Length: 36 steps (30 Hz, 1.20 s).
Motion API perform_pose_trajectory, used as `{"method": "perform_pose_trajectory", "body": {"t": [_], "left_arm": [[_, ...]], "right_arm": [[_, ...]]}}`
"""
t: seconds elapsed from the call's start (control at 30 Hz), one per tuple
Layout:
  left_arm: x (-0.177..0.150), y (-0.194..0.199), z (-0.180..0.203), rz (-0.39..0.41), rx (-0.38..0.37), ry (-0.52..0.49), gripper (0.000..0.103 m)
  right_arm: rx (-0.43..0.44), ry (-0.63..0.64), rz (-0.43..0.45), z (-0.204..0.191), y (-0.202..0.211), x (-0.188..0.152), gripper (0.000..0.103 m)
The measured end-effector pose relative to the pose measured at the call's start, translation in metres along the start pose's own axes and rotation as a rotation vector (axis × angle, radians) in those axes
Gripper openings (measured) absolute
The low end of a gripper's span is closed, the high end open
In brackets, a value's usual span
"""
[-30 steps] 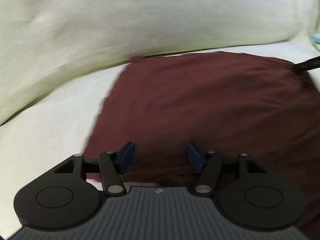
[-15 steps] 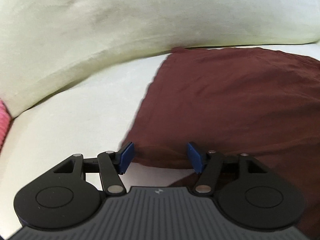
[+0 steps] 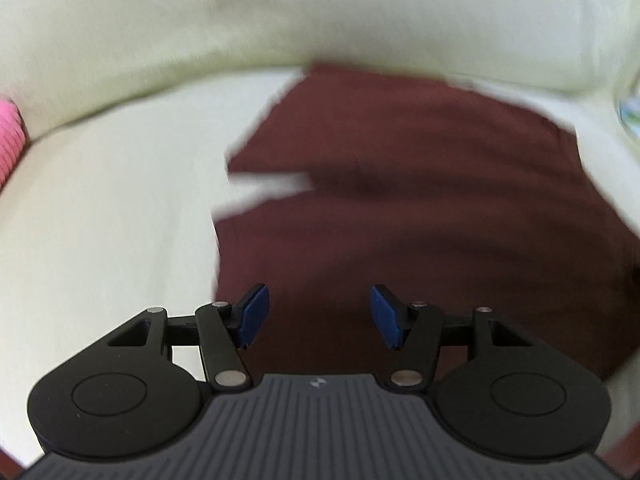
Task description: Fold clothes
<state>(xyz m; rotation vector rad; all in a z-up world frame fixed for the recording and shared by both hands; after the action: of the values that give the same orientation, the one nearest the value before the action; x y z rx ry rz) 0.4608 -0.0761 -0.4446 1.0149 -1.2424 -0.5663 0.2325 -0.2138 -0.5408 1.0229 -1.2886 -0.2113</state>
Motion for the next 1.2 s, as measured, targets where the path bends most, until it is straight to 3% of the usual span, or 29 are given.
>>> {"method": "perform_pose_trajectory", "body": {"t": [0.07,0.27,0.37,0.4,0.57,0.67,0.7,0.8,1.2], "left_arm": [[-0.018,-0.003,-0.005,-0.007,0.006,0.026,0.063],[-0.031,0.011,-0.026,-0.033,0.047,0.076,0.062],[-0.035,0.016,-0.027,-0.019,0.035,0.085,0.062],[-0.036,0.016,-0.026,-0.019,0.034,0.088,0.062],[-0.032,0.012,-0.018,-0.02,0.015,0.09,0.062],[-0.029,0.01,-0.01,-0.039,0.03,0.072,0.062],[-0.028,0.01,-0.008,-0.038,0.035,0.07,0.062],[-0.023,0.011,-0.002,-0.033,0.046,0.062,0.062],[-0.031,-0.003,-0.006,-0.085,0.058,0.061,0.062]], "right_arm": [[-0.044,-0.001,-0.096,0.001,-0.001,-0.022,0.007],[-0.064,0.018,-0.05,0.001,0.029,-0.025,0.009],[-0.112,-0.054,0.04,0.022,0.044,-0.012,0.05],[-0.114,-0.095,0.038,0.03,0.043,-0.01,0.051],[-0.061,-0.364,0.011,0.065,0.018,-0.013,0.049],[-0.01,-0.473,-0.005,0.071,0.005,-0.022,0.037],[-0.027,-0.48,-0.007,0.071,0.003,-0.024,0.029],[-0.057,-0.456,0.005,0.068,0.006,-0.029,0.02],[-0.136,-0.418,0.022,0.064,0.024,-0.036,0.016]]}}
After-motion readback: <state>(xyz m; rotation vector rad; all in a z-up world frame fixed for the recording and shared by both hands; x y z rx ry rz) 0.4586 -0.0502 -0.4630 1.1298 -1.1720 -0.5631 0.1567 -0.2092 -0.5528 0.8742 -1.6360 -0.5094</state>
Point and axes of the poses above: each gripper's, at about its wrist camera, not at the fingertips, and y roughly against the way its jaws point, z to its right, x to its top, the point moved 4 cm from there along -y, roughly the way its jaws point, and after that the axes turned 1 degree about -z, right-handed, at the moved point
